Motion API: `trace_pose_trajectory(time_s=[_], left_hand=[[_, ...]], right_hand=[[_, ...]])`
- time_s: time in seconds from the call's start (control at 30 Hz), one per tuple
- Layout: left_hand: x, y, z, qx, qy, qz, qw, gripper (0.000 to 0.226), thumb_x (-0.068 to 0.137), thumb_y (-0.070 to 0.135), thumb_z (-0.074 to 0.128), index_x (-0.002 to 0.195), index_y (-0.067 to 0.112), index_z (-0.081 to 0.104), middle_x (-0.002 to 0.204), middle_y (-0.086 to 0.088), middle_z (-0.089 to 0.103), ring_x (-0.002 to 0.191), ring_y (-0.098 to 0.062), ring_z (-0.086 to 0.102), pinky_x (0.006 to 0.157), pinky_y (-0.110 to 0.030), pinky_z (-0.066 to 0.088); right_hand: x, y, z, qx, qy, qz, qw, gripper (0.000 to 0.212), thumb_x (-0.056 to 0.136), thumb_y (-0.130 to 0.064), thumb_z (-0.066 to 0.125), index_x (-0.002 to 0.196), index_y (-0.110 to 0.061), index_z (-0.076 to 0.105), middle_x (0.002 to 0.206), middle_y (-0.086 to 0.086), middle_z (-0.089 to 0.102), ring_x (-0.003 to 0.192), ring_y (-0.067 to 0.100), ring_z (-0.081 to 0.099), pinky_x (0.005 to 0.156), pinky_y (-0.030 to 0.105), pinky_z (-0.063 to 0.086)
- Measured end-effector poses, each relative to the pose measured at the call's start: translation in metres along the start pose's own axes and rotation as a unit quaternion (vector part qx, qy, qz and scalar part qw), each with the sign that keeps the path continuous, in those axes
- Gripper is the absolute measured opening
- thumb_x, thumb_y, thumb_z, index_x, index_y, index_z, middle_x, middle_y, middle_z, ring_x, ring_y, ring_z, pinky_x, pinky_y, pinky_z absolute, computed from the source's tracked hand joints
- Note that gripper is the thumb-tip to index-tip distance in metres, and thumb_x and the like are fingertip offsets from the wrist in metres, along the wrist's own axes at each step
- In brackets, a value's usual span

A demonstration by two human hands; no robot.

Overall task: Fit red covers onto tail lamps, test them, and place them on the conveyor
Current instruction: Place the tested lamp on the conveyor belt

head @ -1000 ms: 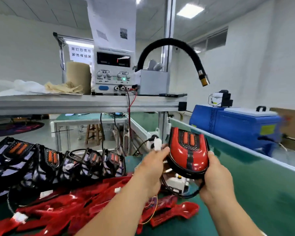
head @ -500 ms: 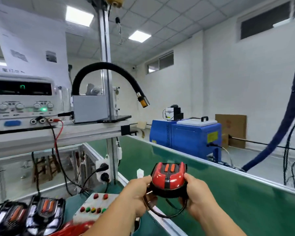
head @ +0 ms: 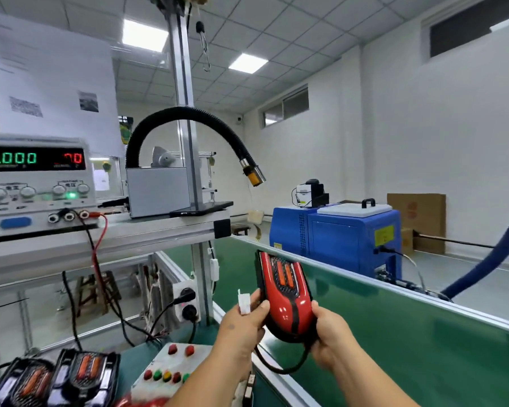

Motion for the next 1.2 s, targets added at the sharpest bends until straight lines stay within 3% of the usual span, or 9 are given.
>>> trace_pose_trajectory(time_s=[0.1, 0.3, 0.47, 0.57, 0.77, 0.93, 1.07, 1.13, 1.2], left_hand=[[0.006, 0.004, -0.006, 0.01, 0.055, 0.01, 0.998, 0.02, 0.089, 0.015, 0.071, 0.107, 0.023, 0.067, 0.1, -0.003, 0.076, 0.089, -0.015, 0.07, 0.074, -0.028, 0.052], [0.017, 0.015, -0.012, 0.023, 0.103, -0.019, 0.994, 0.009, 0.09, 0.02, 0.07, 0.097, 0.024, 0.067, 0.092, -0.004, 0.074, 0.079, -0.017, 0.066, 0.058, -0.026, 0.047], [0.03, -0.002, -0.019, 0.04, 0.097, -0.053, 0.993, 0.025, 0.096, -0.002, 0.049, 0.096, 0.019, 0.063, 0.099, -0.005, 0.065, 0.089, -0.021, 0.057, 0.073, -0.03, 0.049], [0.031, -0.011, -0.016, 0.017, 0.084, -0.042, 0.995, 0.038, 0.099, -0.005, 0.043, 0.101, 0.026, 0.066, 0.101, 0.0, 0.068, 0.097, -0.018, 0.063, 0.075, -0.027, 0.051], [0.023, -0.017, -0.002, 0.018, 0.03, -0.037, 0.999, 0.045, 0.101, -0.003, 0.041, 0.122, 0.029, 0.064, 0.114, 0.001, 0.069, 0.102, -0.015, 0.064, 0.073, -0.027, 0.051], [0.006, -0.021, 0.022, 0.036, -0.043, -0.02, 0.998, 0.046, 0.102, -0.003, 0.038, 0.136, 0.022, 0.057, 0.127, -0.001, 0.066, 0.119, -0.021, 0.06, 0.107, -0.045, 0.044], [-0.028, -0.03, 0.055, 0.069, -0.127, -0.073, 0.987, 0.042, 0.106, 0.014, 0.041, 0.131, 0.044, 0.056, 0.122, 0.013, 0.065, 0.113, -0.012, 0.058, 0.086, -0.044, 0.047], [-0.048, -0.041, 0.072, 0.084, -0.19, -0.137, 0.969, 0.037, 0.106, 0.025, 0.042, 0.13, 0.052, 0.053, 0.129, 0.007, 0.054, 0.118, -0.023, 0.05, 0.085, -0.06, 0.044], [-0.064, -0.052, 0.086, 0.045, -0.243, -0.19, 0.95, 0.034, 0.107, 0.028, 0.037, 0.123, 0.05, 0.058, 0.119, -0.007, 0.054, 0.108, -0.032, 0.051, 0.084, -0.062, 0.046]], right_hand=[[-0.002, -0.004, 0.014, -0.051, -0.019, 0.026, 0.998, 0.029, 0.095, -0.011, 0.047, 0.074, -0.004, 0.065, 0.045, 0.006, 0.06, 0.03, 0.014, 0.051, 0.031, 0.014, 0.034], [0.005, -0.004, 0.025, -0.092, -0.008, 0.021, 0.995, 0.026, 0.092, -0.005, 0.047, 0.07, -0.005, 0.06, 0.041, 0.006, 0.052, 0.028, 0.015, 0.046, 0.03, 0.013, 0.03], [0.012, -0.008, 0.02, -0.118, -0.016, -0.071, 0.99, 0.035, 0.104, -0.021, 0.042, 0.087, -0.002, 0.066, 0.081, 0.014, 0.064, 0.075, 0.022, 0.055, 0.072, 0.033, 0.046], [0.007, -0.014, 0.016, -0.143, -0.045, -0.132, 0.98, 0.04, 0.105, -0.02, 0.038, 0.086, 0.0, 0.067, 0.087, 0.017, 0.069, 0.08, 0.022, 0.058, 0.083, 0.037, 0.047], [-0.004, -0.021, -0.007, -0.153, -0.052, -0.161, 0.974, 0.042, 0.106, -0.021, 0.037, 0.095, 0.002, 0.07, 0.099, 0.016, 0.074, 0.096, 0.026, 0.065, 0.096, 0.04, 0.047], [-0.021, -0.027, -0.044, -0.14, -0.033, -0.176, 0.974, 0.04, 0.105, -0.02, 0.039, 0.096, 0.008, 0.067, 0.094, 0.009, 0.073, 0.084, 0.017, 0.062, 0.084, 0.034, 0.047], [-0.052, -0.04, -0.081, -0.083, -0.001, -0.222, 0.971, 0.041, 0.106, -0.017, 0.034, 0.088, 0.0, 0.067, 0.088, 0.007, 0.072, 0.086, 0.018, 0.061, 0.079, 0.031, 0.048], [-0.071, -0.05, -0.103, -0.046, 0.034, -0.252, 0.966, 0.038, 0.106, -0.016, 0.032, 0.09, 0.002, 0.061, 0.088, 0.013, 0.066, 0.084, 0.021, 0.055, 0.075, 0.031, 0.047], [-0.089, -0.058, -0.128, -0.022, 0.08, -0.271, 0.959, 0.038, 0.107, -0.017, 0.032, 0.091, 0.006, 0.058, 0.085, 0.014, 0.061, 0.079, 0.022, 0.052, 0.073, 0.031, 0.046]])
Point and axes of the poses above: each hand's wrist, its own x-axis towards the middle knuckle, its own z-axis out of the palm, y = z × x, the point moved 3 cm from there along x, towards the middle knuckle
